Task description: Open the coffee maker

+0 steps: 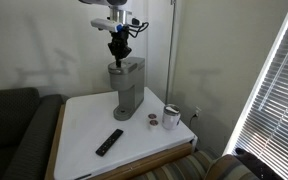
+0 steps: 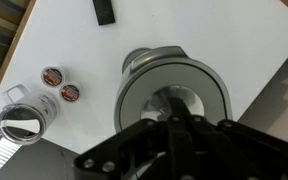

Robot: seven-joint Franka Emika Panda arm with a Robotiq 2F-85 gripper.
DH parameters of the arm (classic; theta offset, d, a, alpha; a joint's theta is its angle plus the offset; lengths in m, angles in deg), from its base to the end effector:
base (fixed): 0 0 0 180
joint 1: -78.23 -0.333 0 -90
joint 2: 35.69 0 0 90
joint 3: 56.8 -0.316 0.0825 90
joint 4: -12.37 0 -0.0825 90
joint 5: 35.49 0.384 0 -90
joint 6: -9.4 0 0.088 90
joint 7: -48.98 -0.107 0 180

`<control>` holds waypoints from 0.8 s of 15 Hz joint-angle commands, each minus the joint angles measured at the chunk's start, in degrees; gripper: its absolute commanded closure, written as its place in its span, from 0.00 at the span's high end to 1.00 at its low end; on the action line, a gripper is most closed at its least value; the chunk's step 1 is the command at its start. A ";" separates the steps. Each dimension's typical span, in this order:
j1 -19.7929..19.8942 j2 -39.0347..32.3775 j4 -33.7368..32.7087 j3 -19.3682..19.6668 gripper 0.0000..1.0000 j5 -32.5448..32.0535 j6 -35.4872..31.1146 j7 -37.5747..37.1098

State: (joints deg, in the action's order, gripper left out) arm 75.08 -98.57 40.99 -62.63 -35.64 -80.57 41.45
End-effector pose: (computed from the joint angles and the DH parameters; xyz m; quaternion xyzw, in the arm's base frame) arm 0.7862 0.0766 0.3682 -0.9989 0.0144 0.0173 0.0422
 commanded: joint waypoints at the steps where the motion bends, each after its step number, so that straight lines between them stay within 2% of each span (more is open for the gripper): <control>1: -0.01 -3.08 1.14 -0.19 0.00 0.37 4.04 -0.34; 6: -0.26 -3.01 0.95 -0.39 0.00 0.50 6.05 0.12; 7: -1.06 -5.73 -4.38 1.04 0.00 1.67 9.23 0.43; 10: -0.97 -6.53 -5.98 0.91 0.00 2.21 12.83 0.71; 11: -0.37 -3.04 0.28 -0.43 0.00 1.40 11.24 0.49; 12: -0.37 -3.03 0.24 -0.47 0.00 1.48 12.24 0.52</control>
State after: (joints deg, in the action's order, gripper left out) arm 74.37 -100.27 36.59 -62.62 -34.70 -70.33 41.37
